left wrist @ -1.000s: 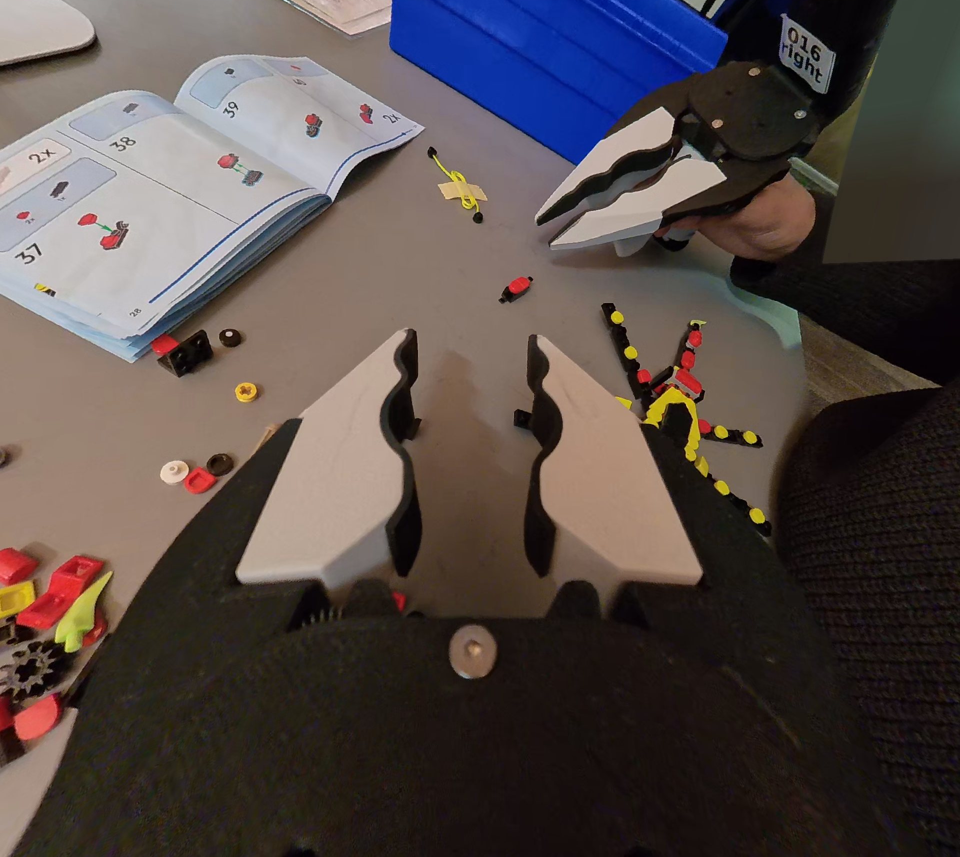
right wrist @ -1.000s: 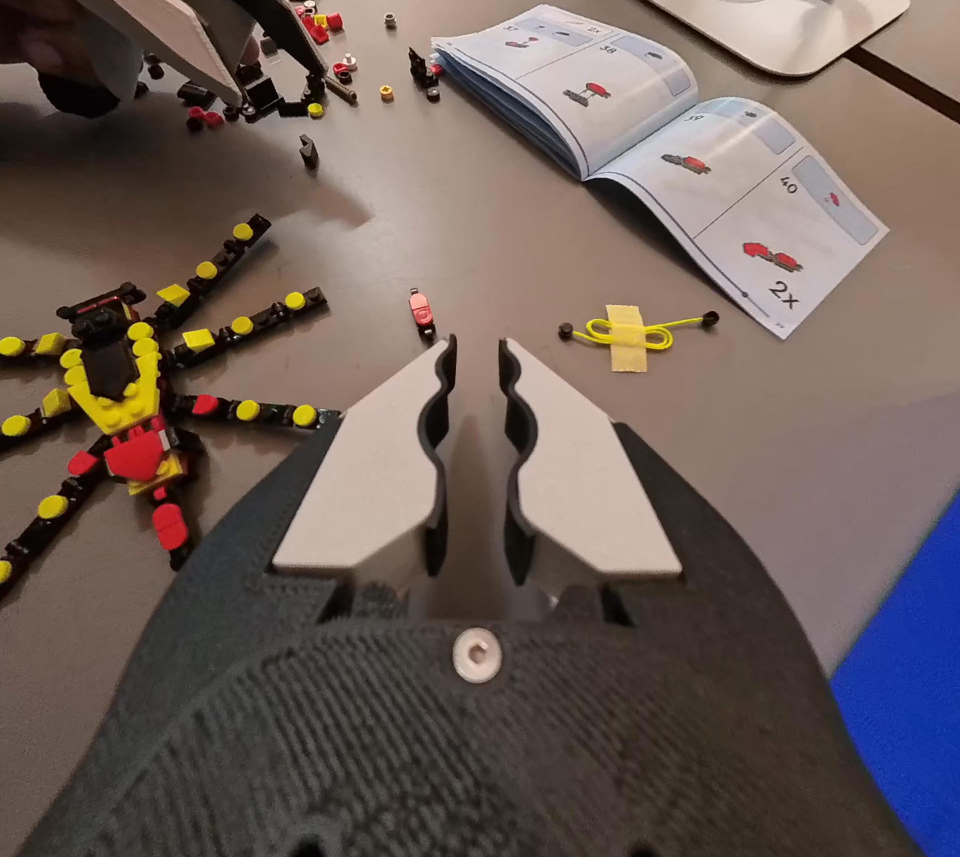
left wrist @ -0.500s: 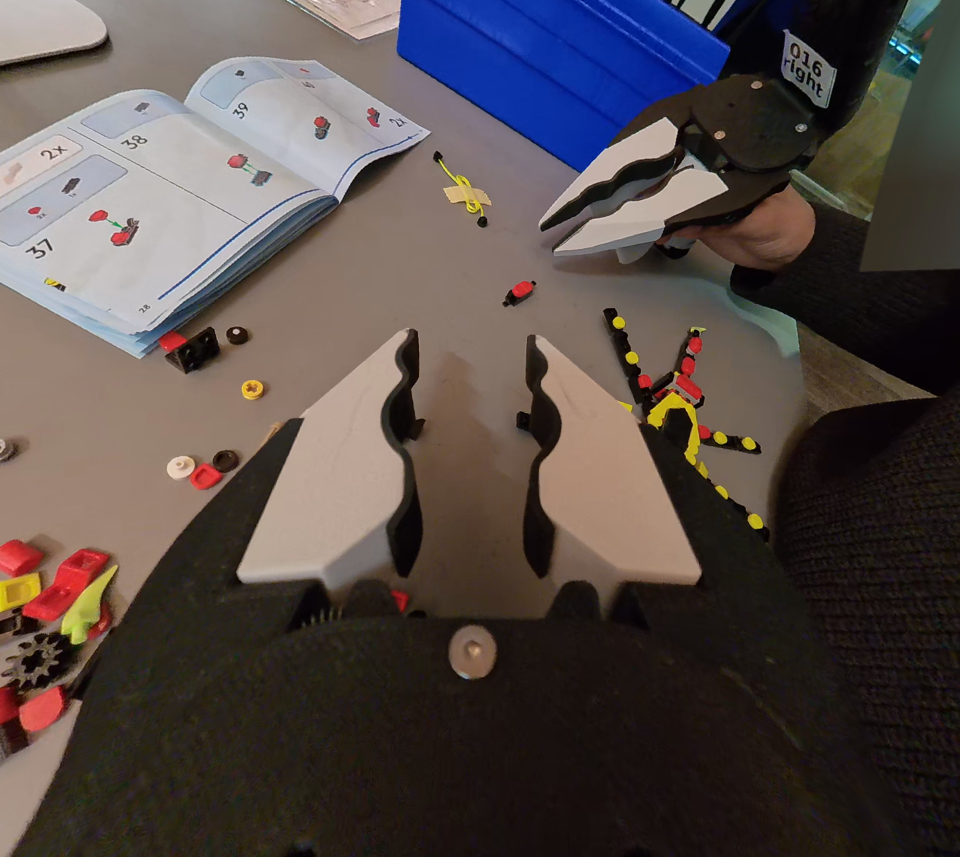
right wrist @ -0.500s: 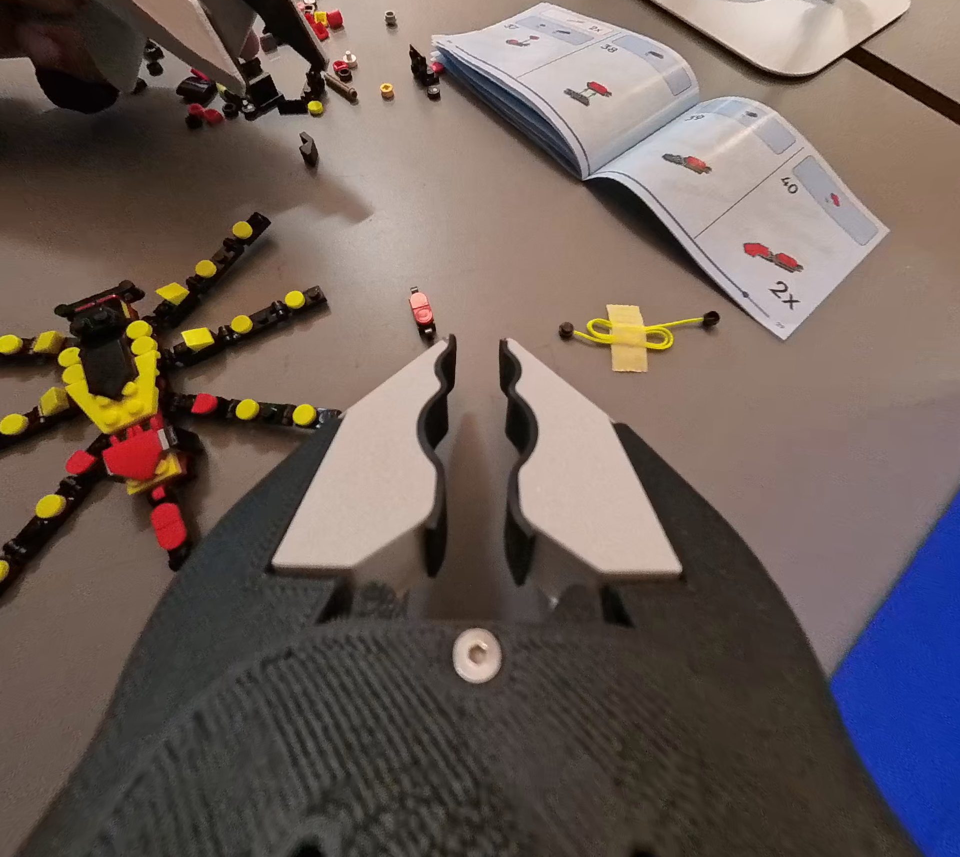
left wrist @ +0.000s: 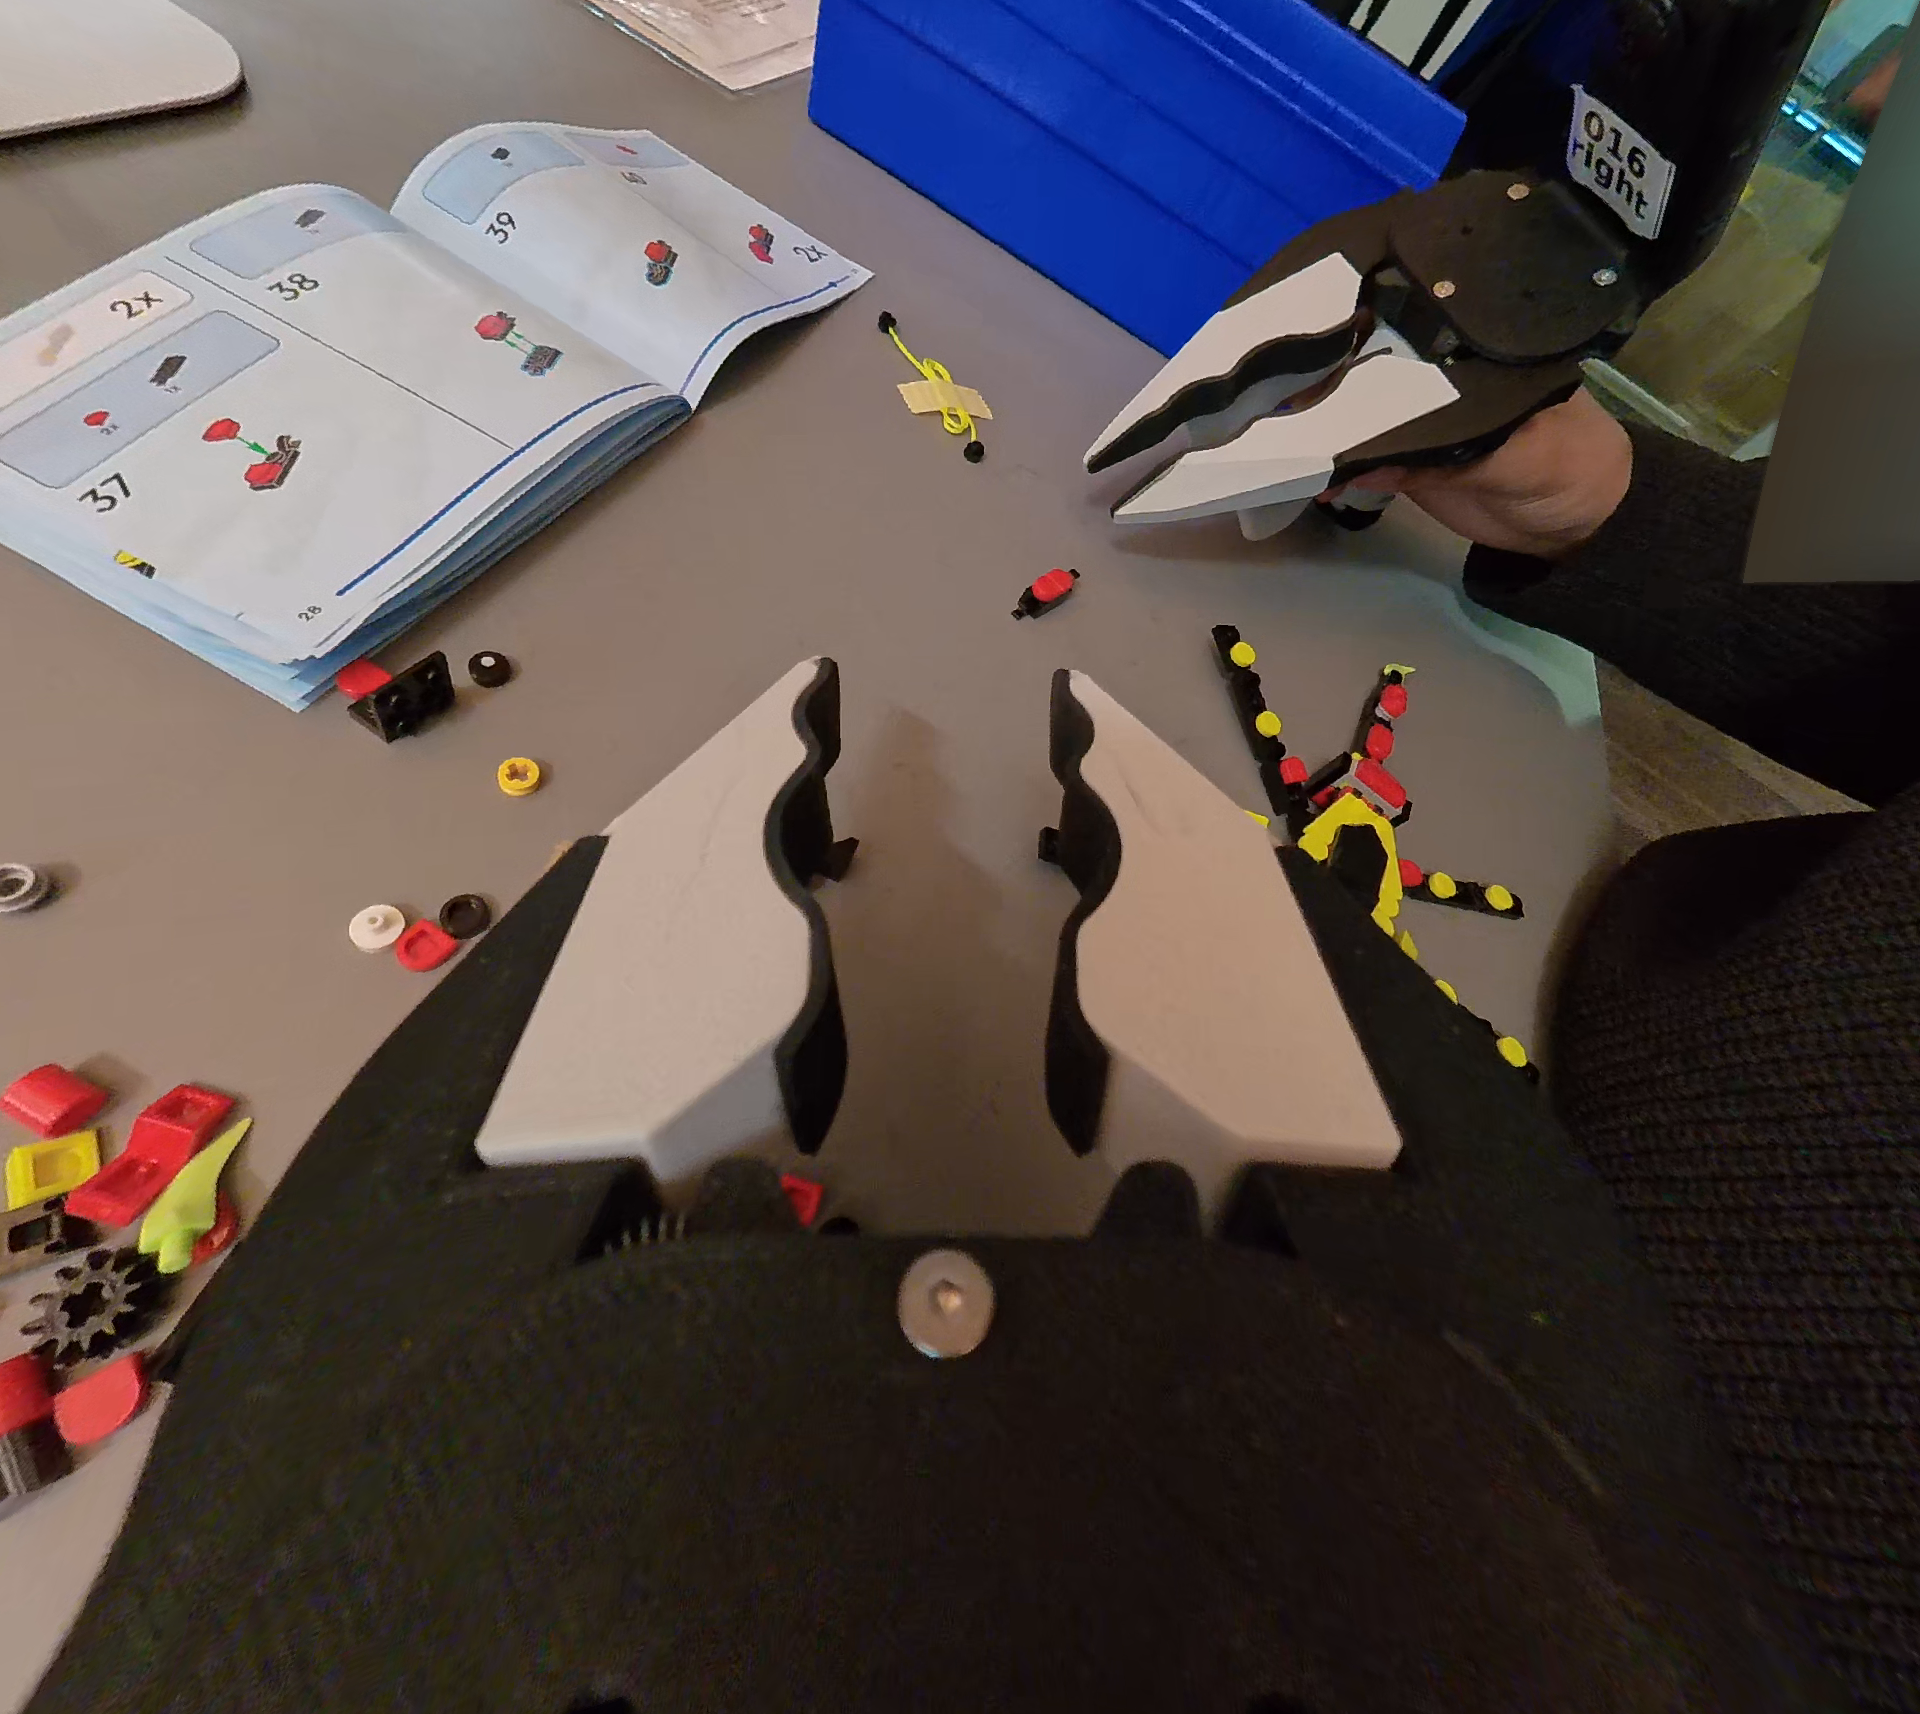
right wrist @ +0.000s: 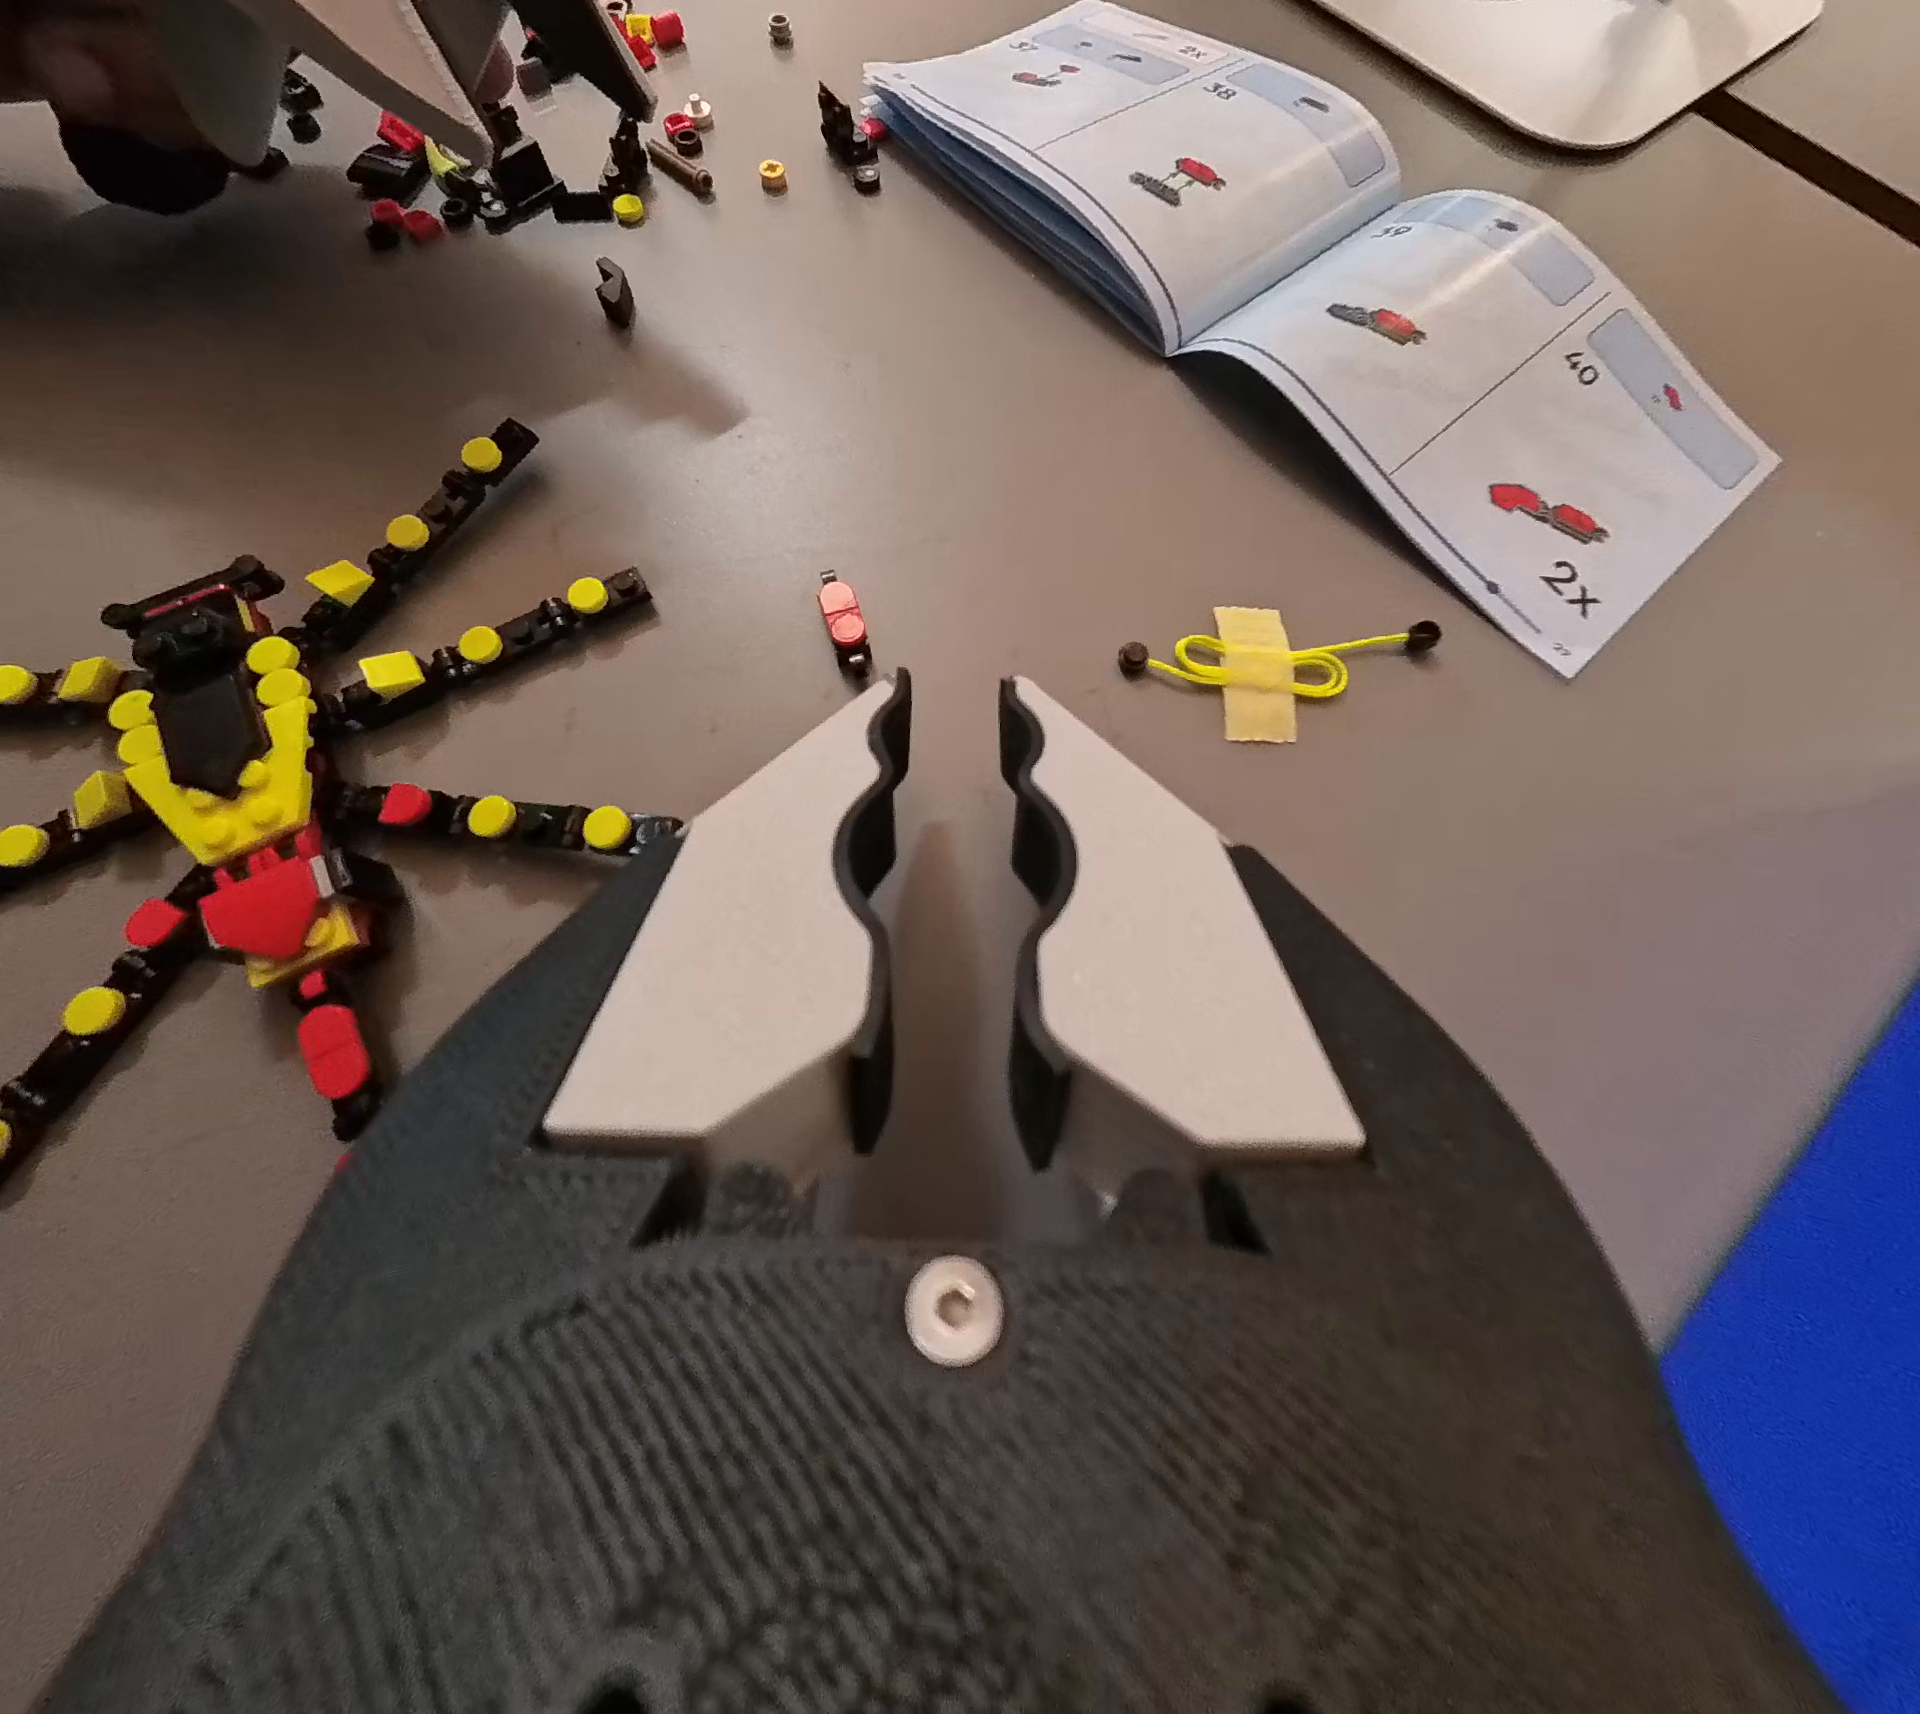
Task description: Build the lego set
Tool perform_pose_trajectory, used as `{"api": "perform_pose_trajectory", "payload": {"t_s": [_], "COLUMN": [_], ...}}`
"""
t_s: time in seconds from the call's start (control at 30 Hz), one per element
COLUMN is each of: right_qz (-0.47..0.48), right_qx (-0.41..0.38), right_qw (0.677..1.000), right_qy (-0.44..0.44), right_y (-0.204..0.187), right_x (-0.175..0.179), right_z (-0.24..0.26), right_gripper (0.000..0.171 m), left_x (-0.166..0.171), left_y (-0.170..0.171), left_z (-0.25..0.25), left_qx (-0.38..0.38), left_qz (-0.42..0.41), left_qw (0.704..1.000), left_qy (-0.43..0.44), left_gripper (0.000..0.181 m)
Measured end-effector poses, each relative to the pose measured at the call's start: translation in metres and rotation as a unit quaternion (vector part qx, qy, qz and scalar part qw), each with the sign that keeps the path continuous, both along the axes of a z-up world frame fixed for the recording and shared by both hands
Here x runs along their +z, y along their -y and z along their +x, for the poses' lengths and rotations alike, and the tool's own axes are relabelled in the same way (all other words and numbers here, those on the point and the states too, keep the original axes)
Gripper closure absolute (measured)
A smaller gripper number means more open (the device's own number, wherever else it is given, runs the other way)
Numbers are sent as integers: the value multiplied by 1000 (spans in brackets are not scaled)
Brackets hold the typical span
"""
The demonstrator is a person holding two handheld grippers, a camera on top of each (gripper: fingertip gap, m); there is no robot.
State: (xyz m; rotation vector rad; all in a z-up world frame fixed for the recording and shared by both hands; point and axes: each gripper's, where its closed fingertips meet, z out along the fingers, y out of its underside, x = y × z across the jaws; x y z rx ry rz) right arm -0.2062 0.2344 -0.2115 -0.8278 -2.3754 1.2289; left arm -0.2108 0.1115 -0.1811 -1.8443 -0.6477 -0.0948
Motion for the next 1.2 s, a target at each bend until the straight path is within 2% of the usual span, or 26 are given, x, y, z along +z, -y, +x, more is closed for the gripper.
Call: {"api": "perform_pose_trajectory", "payload": {"t_s": [0.2, 0.3, 0.4, 0.47, 0.53, 0.63, 0.8, 0.97, 1.2], "right_qz": [1, 4, 3, 1, 3, 3, 5, 7, 2], "right_qx": [0, 0, -3, -5, -8, -11, -17, -15, -14], "right_qw": [1000, 1000, 1000, 1000, 1000, 1000, 1000, 1000, 1000], "right_qy": [0, -2, -4, -5, -5, -5, -5, -2, 1], "right_y": [0, -1, -2, -3, -4, -5, -5, -5, -5], "right_x": [0, 0, 1, 1, -1, -2, -2, -3, -3], "right_z": [0, 0, 0, -2, -4, -5, -8, -7, -7], "right_gripper": [156, 156, 156, 156, 156, 157, 158, 158, 157], "left_x": [0, 8, 29, 36, 36, 36, 20, -5, -14], "left_y": [1, 20, 85, 139, 179, 208, 196, 185, 173], "left_z": [-1, -25, -64, -82, -85, -79, -71, -67, -65], "left_qx": [4, 80, 215, 305, 352, 373, 307, 275, 252], "left_qz": [1, 21, 83, 98, 78, 43, -1, -84, -102], "left_qw": [1000, 996, 972, 946, 932, 927, 952, 958, 962], "left_qy": [0, 18, 45, 42, 33, 14, 17, 17, 16], "left_gripper": [142, 133, 134, 148, 165, 171, 171, 171, 170]}}
